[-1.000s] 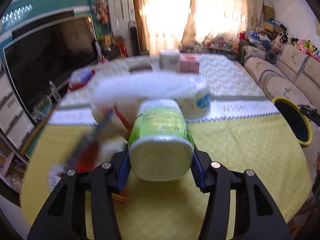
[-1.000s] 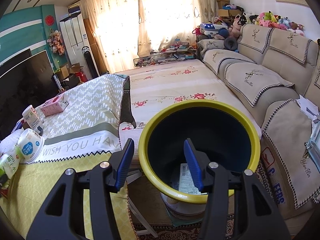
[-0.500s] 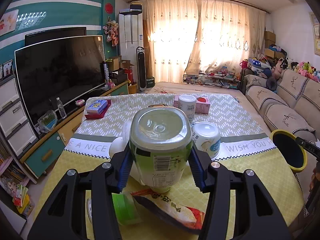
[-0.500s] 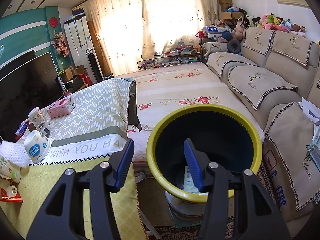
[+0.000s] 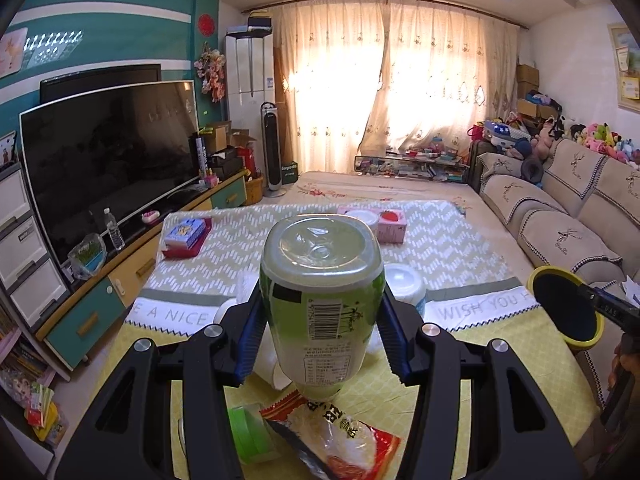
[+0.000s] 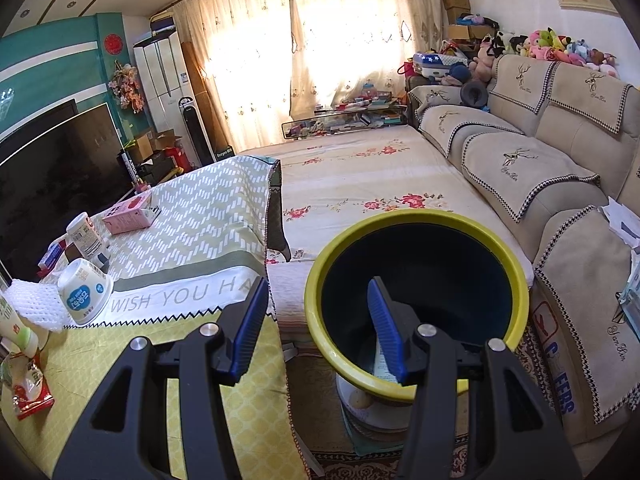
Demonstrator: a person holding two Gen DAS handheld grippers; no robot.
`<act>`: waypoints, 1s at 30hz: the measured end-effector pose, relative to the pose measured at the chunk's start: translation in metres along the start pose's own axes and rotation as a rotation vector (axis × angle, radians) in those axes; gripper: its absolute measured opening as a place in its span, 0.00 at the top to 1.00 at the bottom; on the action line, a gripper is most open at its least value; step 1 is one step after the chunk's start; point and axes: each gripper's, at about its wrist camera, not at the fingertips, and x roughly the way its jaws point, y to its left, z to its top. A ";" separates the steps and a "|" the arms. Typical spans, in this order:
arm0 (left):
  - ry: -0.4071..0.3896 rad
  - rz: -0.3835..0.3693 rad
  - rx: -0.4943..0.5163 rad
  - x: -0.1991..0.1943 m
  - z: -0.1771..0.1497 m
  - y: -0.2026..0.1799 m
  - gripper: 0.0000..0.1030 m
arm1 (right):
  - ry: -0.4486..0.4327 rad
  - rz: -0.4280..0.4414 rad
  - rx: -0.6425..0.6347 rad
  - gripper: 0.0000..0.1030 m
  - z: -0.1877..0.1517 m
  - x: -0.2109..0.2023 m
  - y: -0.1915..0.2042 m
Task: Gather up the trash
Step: 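Grasp the green-lidded plastic jar with the left gripper and lift it, then carry the jar with the left gripper over the bin and release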
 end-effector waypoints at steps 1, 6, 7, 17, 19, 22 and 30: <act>-0.001 -0.005 0.004 -0.002 0.002 -0.002 0.50 | -0.001 0.000 0.001 0.52 0.000 -0.001 -0.001; -0.010 -0.061 0.041 -0.010 0.014 -0.023 0.50 | -0.015 -0.008 0.010 0.52 0.002 -0.007 -0.006; -0.015 -0.076 0.054 -0.011 0.016 -0.029 0.50 | -0.021 -0.010 0.016 0.52 0.002 -0.009 -0.009; -0.008 -0.296 0.110 0.001 0.046 -0.106 0.50 | -0.068 -0.059 0.062 0.52 0.004 -0.029 -0.044; -0.002 -0.347 0.135 0.006 0.049 -0.132 0.50 | -0.076 -0.070 0.074 0.52 0.003 -0.034 -0.052; 0.026 -0.437 0.162 0.016 0.048 -0.174 0.50 | -0.086 -0.101 0.087 0.52 0.003 -0.041 -0.067; 0.103 -0.609 0.242 0.057 0.044 -0.293 0.50 | -0.085 -0.155 0.131 0.52 -0.001 -0.047 -0.103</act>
